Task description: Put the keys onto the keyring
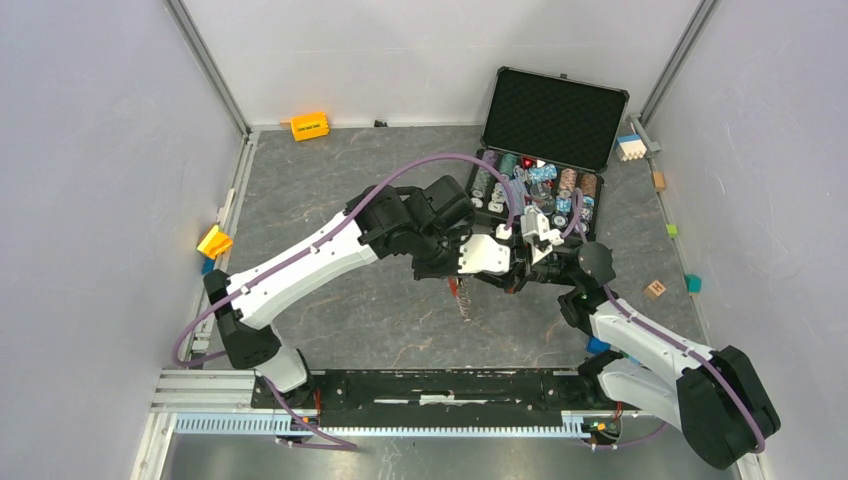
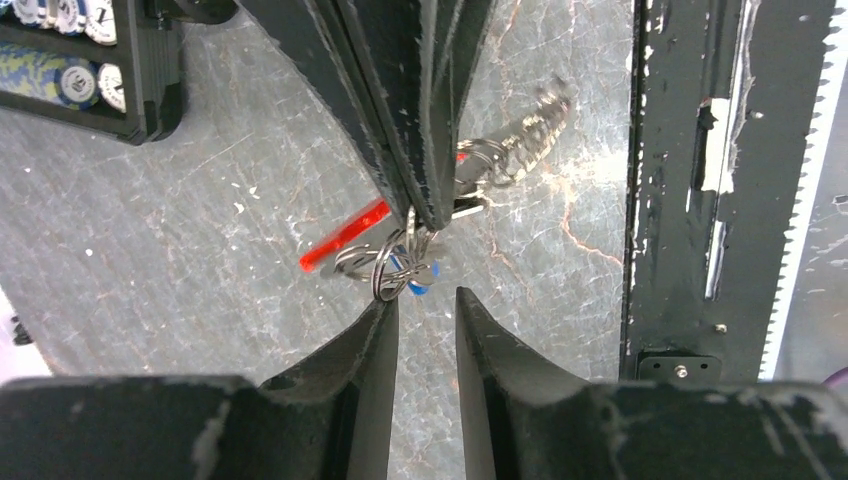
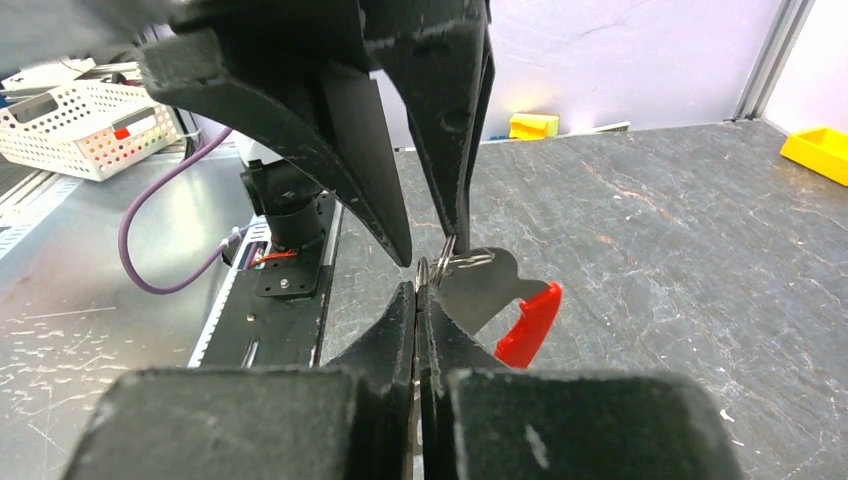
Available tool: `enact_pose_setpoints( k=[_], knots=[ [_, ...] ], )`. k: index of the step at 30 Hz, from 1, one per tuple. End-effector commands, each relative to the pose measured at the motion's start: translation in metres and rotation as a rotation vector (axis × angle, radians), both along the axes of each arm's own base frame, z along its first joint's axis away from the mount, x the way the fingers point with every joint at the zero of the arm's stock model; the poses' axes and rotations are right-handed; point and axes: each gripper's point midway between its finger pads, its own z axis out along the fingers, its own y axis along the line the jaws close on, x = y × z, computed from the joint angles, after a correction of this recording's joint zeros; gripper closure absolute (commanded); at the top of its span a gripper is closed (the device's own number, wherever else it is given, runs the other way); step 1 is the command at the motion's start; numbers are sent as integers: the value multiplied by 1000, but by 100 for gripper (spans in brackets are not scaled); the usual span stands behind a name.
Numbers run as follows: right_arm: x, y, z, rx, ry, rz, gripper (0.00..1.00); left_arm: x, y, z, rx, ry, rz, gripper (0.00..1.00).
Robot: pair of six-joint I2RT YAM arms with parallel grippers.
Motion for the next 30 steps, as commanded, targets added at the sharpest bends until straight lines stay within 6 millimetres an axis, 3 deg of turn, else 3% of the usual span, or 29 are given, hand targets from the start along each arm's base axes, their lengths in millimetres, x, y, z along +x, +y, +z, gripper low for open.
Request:
enact_pose_setpoints(
  k=[1, 14, 30],
  knots=[
    [-5, -5, 28, 68, -79, 6, 100, -4, -7, 16, -142, 24, 8, 67],
    [-4, -8, 30, 87, -70, -1, 100, -9, -18, 26, -397, 98, -11, 65],
    [-1, -12, 31, 91, -68, -18, 100, -27, -21, 13, -480, 210, -87, 65]
  ],
)
